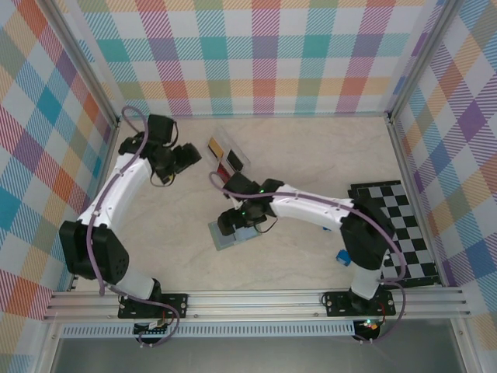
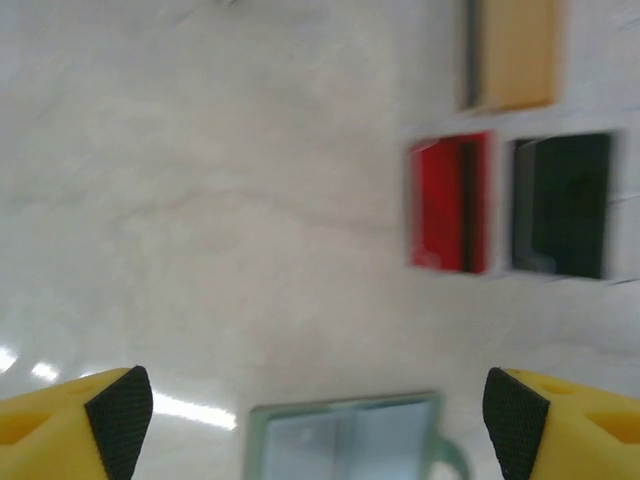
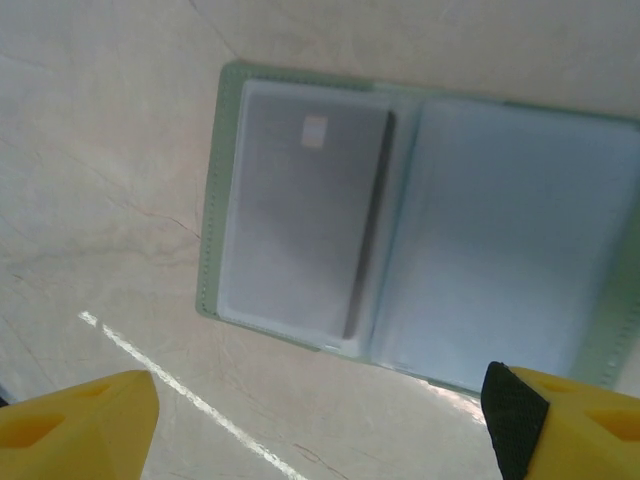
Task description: Take the credit cards out of the card holder
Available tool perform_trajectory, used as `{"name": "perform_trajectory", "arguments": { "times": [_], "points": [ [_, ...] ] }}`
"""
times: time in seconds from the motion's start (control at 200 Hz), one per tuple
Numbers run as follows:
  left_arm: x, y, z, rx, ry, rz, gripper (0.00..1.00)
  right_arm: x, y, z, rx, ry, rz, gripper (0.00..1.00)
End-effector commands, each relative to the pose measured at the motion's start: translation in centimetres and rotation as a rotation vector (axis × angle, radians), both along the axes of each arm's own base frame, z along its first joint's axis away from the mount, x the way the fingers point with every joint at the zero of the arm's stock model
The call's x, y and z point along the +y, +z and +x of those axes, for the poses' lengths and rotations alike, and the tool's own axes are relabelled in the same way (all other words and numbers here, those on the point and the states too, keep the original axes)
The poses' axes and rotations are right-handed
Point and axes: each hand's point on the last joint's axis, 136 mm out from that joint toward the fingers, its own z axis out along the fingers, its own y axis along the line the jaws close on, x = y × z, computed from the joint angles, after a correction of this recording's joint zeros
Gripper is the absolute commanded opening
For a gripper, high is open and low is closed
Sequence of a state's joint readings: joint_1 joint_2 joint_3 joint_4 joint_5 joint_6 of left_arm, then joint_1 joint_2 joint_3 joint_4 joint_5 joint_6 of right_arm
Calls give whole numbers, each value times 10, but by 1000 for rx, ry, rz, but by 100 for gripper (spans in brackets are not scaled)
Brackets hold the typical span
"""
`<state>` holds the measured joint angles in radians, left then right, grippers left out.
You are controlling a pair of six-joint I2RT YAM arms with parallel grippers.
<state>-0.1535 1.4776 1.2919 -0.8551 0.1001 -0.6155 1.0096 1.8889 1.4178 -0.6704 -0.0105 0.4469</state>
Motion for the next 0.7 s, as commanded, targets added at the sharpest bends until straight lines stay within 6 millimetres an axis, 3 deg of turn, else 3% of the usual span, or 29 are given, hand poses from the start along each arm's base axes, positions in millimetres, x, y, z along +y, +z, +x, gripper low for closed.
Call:
{"name": "perform_trajectory", "arguments": {
  "times": [0.0,0.19,0.46,0.565,0.695],
  "points": [
    [5,-20,-26,38,29,-61,91,-8,-14,3,21,-10,-94,85],
    [10,-50,-61,88,73,-112,100,-8,-38,6,47,-15,-192,85],
    [-3,-69,-83,125,69,-203,100,-12,-63,9,70,-51,-289,84],
    [-12,-75,-87,132,55,-263,99,-16,-70,9,78,-68,-313,81],
    [-27,-85,-92,156,32,-346,91,-15,-70,8,90,-78,-300,68]
  ]
}}
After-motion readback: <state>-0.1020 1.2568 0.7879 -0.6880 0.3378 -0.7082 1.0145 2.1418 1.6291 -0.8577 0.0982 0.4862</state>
